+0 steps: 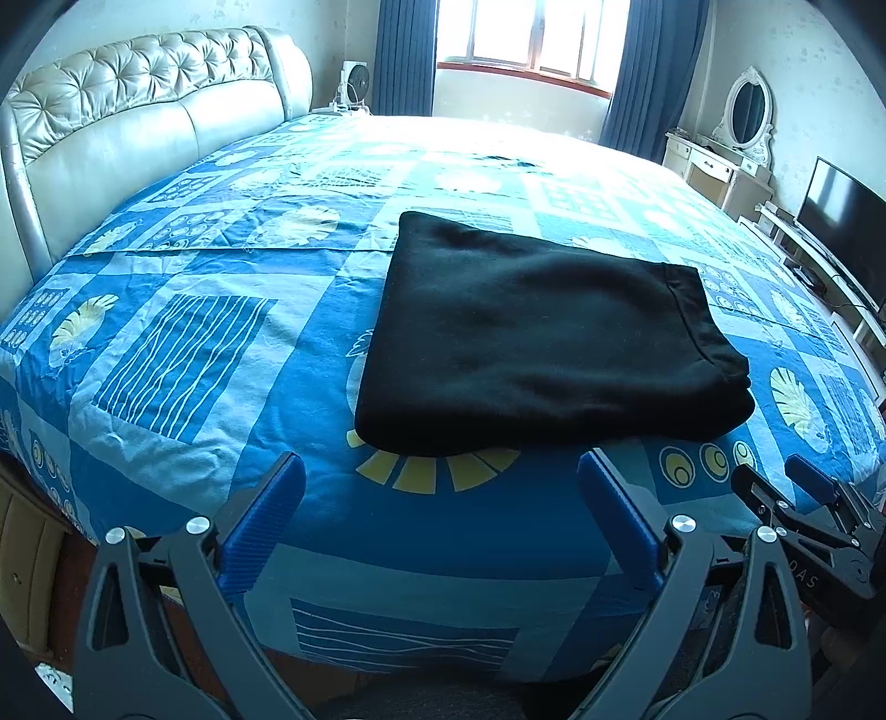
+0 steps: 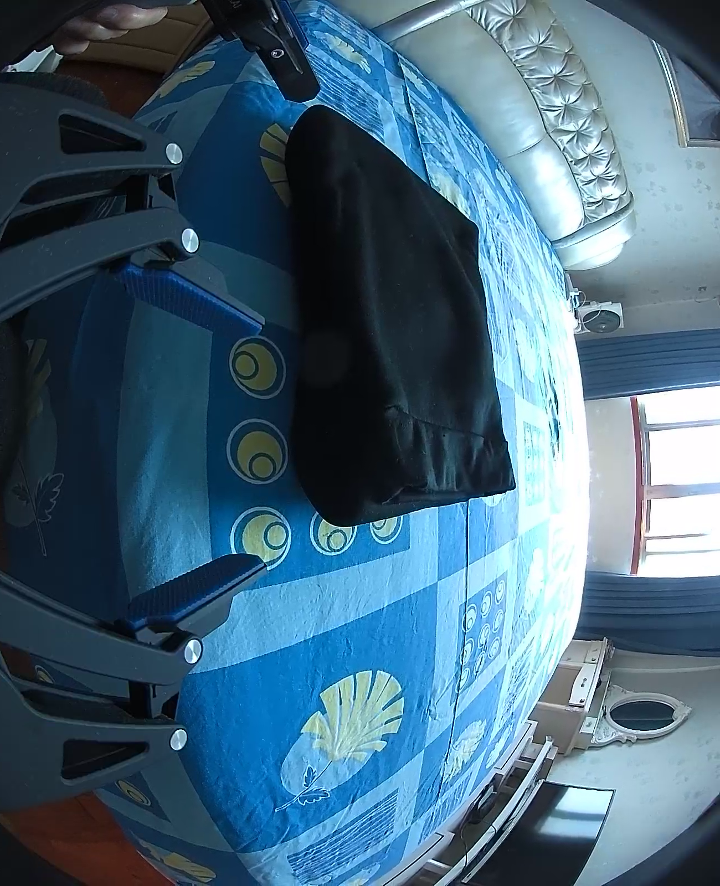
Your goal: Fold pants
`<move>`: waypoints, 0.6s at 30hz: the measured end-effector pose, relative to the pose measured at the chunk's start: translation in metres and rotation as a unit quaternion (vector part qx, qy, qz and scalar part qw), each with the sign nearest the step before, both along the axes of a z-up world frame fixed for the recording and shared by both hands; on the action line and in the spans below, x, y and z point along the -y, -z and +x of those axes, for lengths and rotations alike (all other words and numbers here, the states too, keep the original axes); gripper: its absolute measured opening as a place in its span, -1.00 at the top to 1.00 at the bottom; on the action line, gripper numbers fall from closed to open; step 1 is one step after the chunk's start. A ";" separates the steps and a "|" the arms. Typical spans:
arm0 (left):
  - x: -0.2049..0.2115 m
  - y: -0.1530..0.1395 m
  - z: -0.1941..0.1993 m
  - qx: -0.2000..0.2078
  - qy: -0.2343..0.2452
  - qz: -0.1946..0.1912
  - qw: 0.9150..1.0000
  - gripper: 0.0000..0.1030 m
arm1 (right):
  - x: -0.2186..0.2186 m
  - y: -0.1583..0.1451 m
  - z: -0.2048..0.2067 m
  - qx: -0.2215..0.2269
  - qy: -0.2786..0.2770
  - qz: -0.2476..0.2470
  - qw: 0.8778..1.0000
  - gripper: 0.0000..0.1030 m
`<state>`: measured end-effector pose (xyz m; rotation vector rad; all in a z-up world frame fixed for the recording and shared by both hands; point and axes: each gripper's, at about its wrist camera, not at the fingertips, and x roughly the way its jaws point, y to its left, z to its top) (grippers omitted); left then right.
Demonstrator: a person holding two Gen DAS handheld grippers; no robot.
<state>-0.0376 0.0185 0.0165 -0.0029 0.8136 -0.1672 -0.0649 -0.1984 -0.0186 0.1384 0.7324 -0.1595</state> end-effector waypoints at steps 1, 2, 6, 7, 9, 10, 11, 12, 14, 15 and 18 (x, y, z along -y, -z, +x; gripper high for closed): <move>0.000 0.000 0.000 0.000 -0.001 0.001 1.000 -0.92 | 0.000 0.000 0.000 -0.001 0.000 0.000 1.000 -0.54; 0.000 0.000 0.000 0.000 -0.001 0.003 1.000 -0.92 | 0.000 0.000 0.000 -0.001 -0.001 0.000 1.000 -0.54; 0.001 0.002 0.000 -0.004 0.002 0.010 1.000 -0.92 | 0.000 0.000 0.000 -0.001 -0.001 0.000 1.000 -0.54; 0.002 0.002 0.000 -0.003 0.001 0.013 1.000 -0.92 | 0.000 0.000 0.000 -0.001 0.000 0.000 1.000 -0.54; 0.003 0.002 -0.001 -0.002 -0.001 0.017 1.000 -0.92 | -0.001 0.000 0.000 -0.001 0.000 0.000 1.000 -0.54; 0.003 0.003 -0.001 -0.002 -0.001 0.018 1.000 -0.92 | 0.000 0.000 0.000 -0.001 0.000 0.000 1.000 -0.54; 0.003 0.002 -0.001 -0.002 -0.002 0.017 1.000 -0.92 | 0.000 0.000 0.000 -0.001 -0.001 0.000 1.000 -0.54; 0.003 0.002 -0.001 -0.003 -0.002 0.017 1.000 -0.92 | 0.000 0.000 0.000 -0.001 -0.001 0.000 1.000 -0.54; 0.003 0.003 -0.001 -0.006 -0.002 0.015 1.000 -0.92 | 0.000 0.000 0.000 -0.002 -0.001 0.000 1.000 -0.54; 0.003 0.003 -0.001 -0.006 -0.002 0.015 1.000 -0.92 | -0.001 0.000 0.000 -0.001 0.000 0.000 1.000 -0.54; 0.003 0.003 0.000 -0.007 -0.002 0.015 1.000 -0.93 | -0.001 0.000 0.000 -0.002 0.000 0.000 1.000 -0.54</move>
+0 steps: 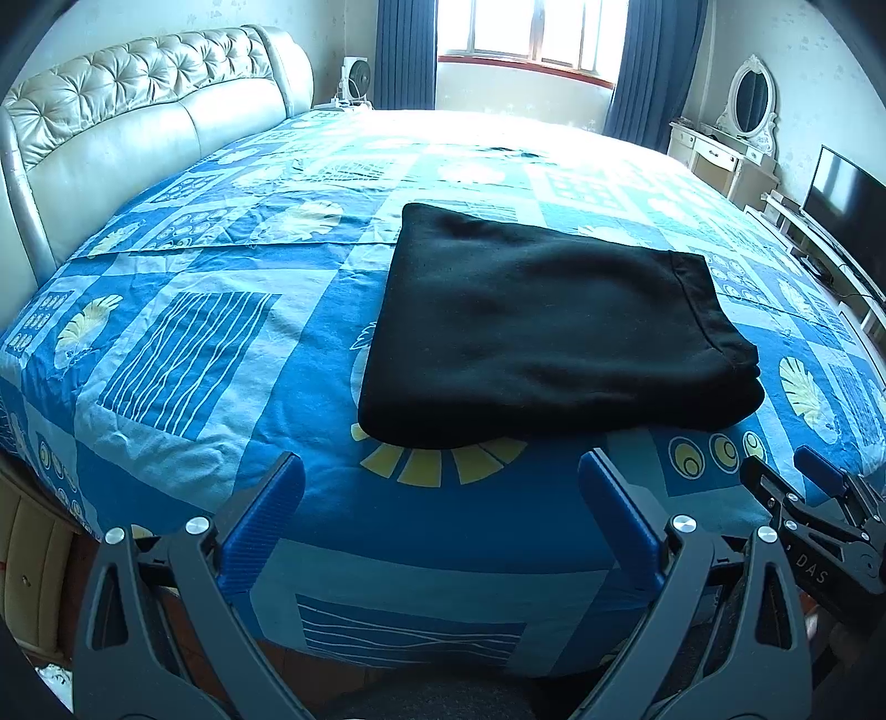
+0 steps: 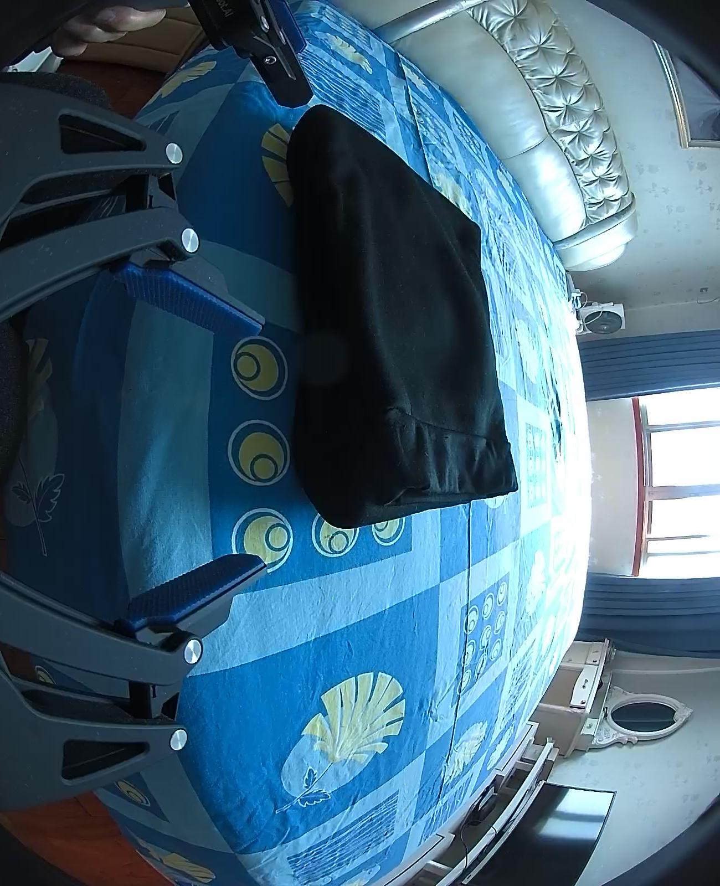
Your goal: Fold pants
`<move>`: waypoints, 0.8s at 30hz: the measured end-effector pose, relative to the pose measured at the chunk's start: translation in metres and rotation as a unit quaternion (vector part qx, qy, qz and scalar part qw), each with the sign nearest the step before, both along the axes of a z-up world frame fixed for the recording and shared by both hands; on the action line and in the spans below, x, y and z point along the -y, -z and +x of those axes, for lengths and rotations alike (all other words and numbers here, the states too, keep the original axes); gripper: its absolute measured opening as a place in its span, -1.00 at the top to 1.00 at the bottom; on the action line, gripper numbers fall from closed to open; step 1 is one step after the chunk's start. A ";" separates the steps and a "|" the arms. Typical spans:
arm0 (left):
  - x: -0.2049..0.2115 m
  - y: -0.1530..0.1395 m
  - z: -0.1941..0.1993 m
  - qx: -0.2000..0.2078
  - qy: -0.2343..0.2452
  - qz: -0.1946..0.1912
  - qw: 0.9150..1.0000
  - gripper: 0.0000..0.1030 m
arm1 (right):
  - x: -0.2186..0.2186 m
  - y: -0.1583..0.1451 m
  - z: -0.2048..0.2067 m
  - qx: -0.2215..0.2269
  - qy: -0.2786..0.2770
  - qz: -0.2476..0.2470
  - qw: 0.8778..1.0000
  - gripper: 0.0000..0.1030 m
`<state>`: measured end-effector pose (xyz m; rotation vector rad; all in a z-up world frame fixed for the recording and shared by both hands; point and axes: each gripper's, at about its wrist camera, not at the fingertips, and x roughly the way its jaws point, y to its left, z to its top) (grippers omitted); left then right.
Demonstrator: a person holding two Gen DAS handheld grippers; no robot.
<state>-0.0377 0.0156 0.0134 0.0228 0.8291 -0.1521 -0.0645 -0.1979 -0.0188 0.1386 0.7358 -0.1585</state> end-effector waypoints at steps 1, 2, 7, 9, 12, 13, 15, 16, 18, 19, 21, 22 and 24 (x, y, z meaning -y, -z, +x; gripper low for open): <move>0.000 0.000 0.000 0.001 0.000 0.000 1.000 -0.93 | 0.000 0.000 0.000 0.000 0.000 0.000 1.000 -0.54; 0.000 0.000 0.000 0.002 0.001 0.000 1.000 -0.93 | -0.001 0.001 0.000 0.000 0.000 0.000 1.000 -0.54; 0.001 0.000 -0.001 0.002 0.002 0.001 1.000 -0.93 | -0.001 0.002 0.000 -0.001 -0.001 0.000 1.000 -0.54; 0.001 -0.001 -0.001 0.003 0.002 0.003 1.000 -0.93 | -0.001 0.002 0.001 -0.001 -0.003 -0.001 1.000 -0.54; 0.002 -0.001 0.001 -0.003 0.003 0.009 1.000 -0.96 | -0.002 0.002 0.001 -0.002 -0.005 -0.001 1.000 -0.54; 0.001 -0.002 0.003 -0.008 0.002 0.002 1.000 -0.96 | -0.003 0.002 0.001 -0.002 -0.005 -0.001 1.000 -0.54; -0.002 -0.005 0.005 -0.007 -0.011 -0.008 1.000 -0.96 | -0.004 0.002 0.001 -0.004 -0.008 -0.001 1.000 -0.54; -0.002 -0.009 0.007 -0.005 0.000 -0.017 1.000 -0.96 | -0.004 0.002 0.001 -0.006 -0.012 0.001 1.000 -0.54; -0.001 -0.020 0.010 0.008 0.016 -0.015 1.000 -0.96 | -0.004 0.000 0.001 -0.007 -0.024 0.014 1.000 -0.54; -0.003 -0.026 0.014 0.020 0.017 -0.014 1.000 -0.96 | -0.002 -0.004 0.002 -0.005 -0.033 0.023 0.999 -0.54; -0.012 -0.036 0.029 0.039 0.016 -0.009 0.999 -0.96 | 0.006 -0.018 0.007 0.005 -0.045 0.050 0.998 -0.54; -0.018 -0.038 0.042 0.041 0.018 -0.005 0.999 -0.96 | 0.013 -0.028 0.014 0.012 -0.051 0.062 0.997 -0.54; -0.036 -0.039 0.075 0.048 0.003 0.011 0.999 -0.96 | 0.031 -0.048 0.041 0.030 -0.054 0.068 0.996 -0.58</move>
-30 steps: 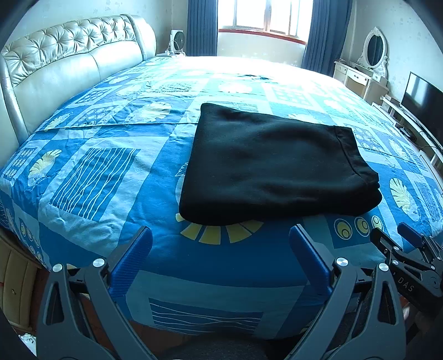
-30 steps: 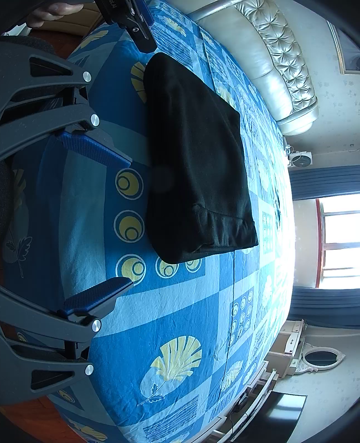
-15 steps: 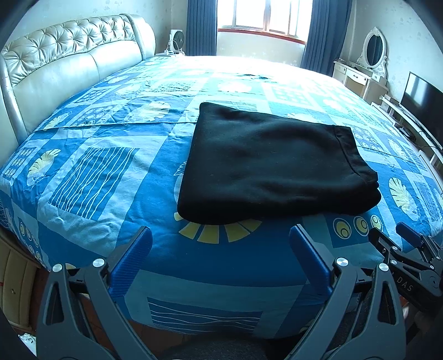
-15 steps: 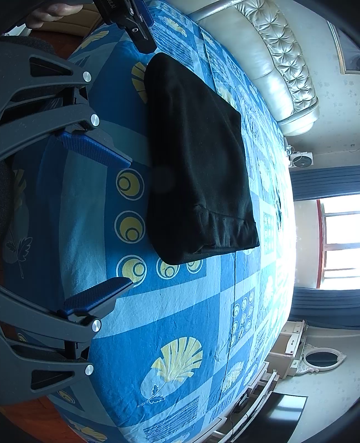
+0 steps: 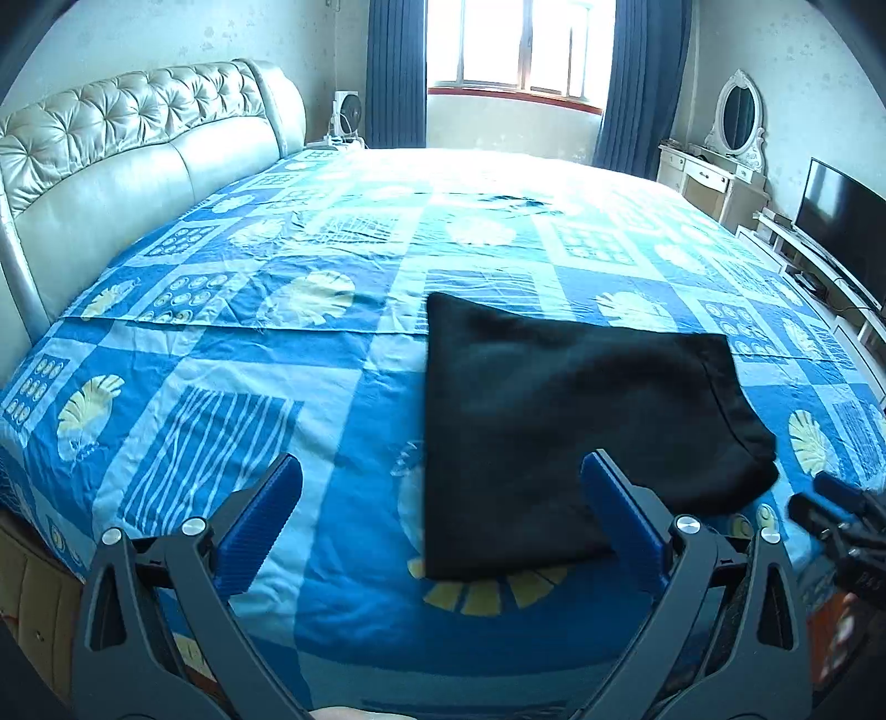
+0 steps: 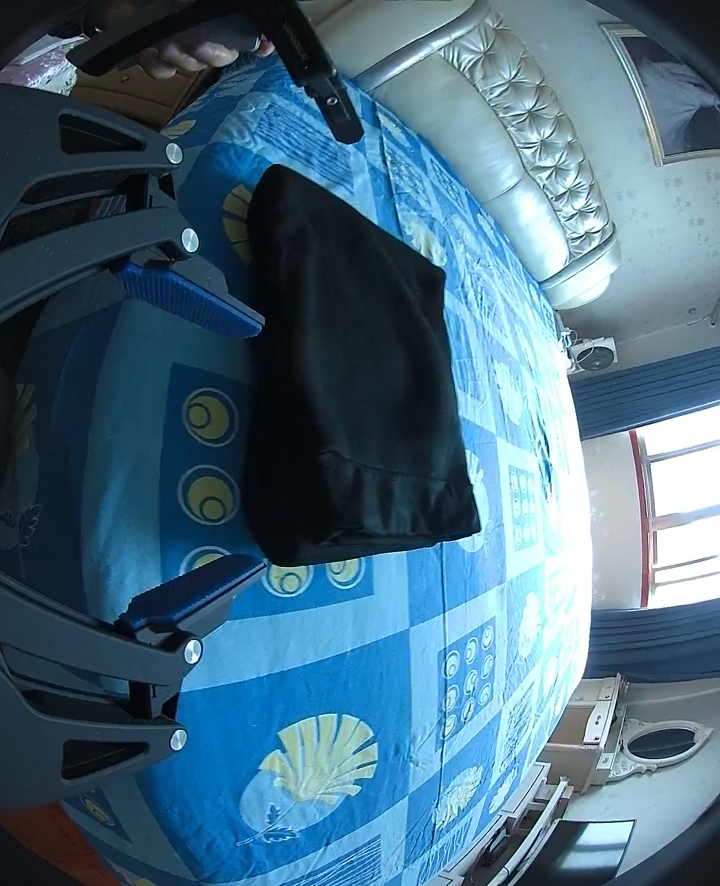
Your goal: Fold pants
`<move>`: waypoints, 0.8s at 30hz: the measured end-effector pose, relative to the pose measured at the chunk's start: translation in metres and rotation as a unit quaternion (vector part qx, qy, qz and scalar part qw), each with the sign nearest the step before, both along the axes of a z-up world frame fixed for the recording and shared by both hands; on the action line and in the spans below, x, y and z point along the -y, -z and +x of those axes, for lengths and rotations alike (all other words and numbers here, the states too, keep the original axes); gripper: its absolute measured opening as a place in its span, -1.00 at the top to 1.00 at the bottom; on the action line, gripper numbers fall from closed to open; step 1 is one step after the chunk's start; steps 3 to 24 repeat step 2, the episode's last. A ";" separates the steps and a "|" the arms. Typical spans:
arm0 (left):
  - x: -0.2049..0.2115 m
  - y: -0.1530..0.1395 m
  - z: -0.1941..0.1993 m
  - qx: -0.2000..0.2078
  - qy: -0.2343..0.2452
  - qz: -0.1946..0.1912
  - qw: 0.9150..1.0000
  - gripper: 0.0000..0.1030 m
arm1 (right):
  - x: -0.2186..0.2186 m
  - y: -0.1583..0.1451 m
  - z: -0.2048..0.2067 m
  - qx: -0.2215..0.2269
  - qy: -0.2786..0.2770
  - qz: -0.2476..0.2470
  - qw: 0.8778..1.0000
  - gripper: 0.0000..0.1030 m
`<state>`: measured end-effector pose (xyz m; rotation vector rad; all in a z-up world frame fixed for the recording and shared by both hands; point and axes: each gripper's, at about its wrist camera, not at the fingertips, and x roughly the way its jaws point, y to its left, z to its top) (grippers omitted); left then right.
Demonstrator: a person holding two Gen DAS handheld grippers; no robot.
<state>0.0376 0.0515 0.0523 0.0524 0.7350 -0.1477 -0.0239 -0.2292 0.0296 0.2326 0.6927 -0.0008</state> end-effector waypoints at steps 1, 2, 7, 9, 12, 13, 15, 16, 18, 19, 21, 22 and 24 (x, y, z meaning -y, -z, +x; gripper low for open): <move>-0.011 0.001 0.020 0.004 -0.015 0.009 1.000 -0.96 | 0.012 -0.010 0.020 0.008 0.003 -0.004 1.000 -0.64; -0.024 0.004 0.042 0.008 -0.029 0.017 0.999 -0.96 | 0.024 -0.018 0.042 0.017 0.008 -0.011 1.000 -0.68; -0.024 0.004 0.042 0.008 -0.029 0.017 0.999 -0.96 | 0.024 -0.018 0.042 0.017 0.008 -0.011 1.000 -0.68; -0.024 0.004 0.042 0.008 -0.029 0.017 0.999 -0.96 | 0.024 -0.018 0.042 0.017 0.008 -0.011 1.000 -0.68; -0.024 0.004 0.042 0.008 -0.029 0.017 0.999 -0.96 | 0.024 -0.018 0.042 0.017 0.008 -0.011 1.000 -0.68; -0.024 0.004 0.042 0.008 -0.029 0.017 0.999 -0.96 | 0.024 -0.018 0.042 0.017 0.008 -0.011 1.000 -0.68; -0.024 0.004 0.042 0.008 -0.029 0.017 0.999 -0.96 | 0.024 -0.018 0.042 0.017 0.008 -0.011 1.000 -0.68; -0.024 0.004 0.042 0.008 -0.029 0.017 0.999 -0.96 | 0.024 -0.018 0.042 0.017 0.008 -0.011 1.000 -0.68; -0.024 0.004 0.042 0.008 -0.029 0.017 0.999 -0.96 | 0.024 -0.018 0.042 0.017 0.008 -0.011 1.000 -0.68; -0.024 0.004 0.042 0.008 -0.029 0.017 0.999 -0.96 | 0.024 -0.018 0.042 0.017 0.008 -0.011 1.000 -0.68; -0.024 0.004 0.042 0.008 -0.029 0.017 0.999 -0.96 | 0.024 -0.018 0.042 0.017 0.008 -0.011 1.000 -0.68; -0.024 0.004 0.042 0.008 -0.029 0.017 0.999 -0.96 | 0.024 -0.018 0.042 0.017 0.008 -0.011 1.000 -0.68; -0.024 0.004 0.042 0.008 -0.029 0.017 0.999 -0.96 | 0.024 -0.018 0.042 0.017 0.008 -0.011 1.000 -0.68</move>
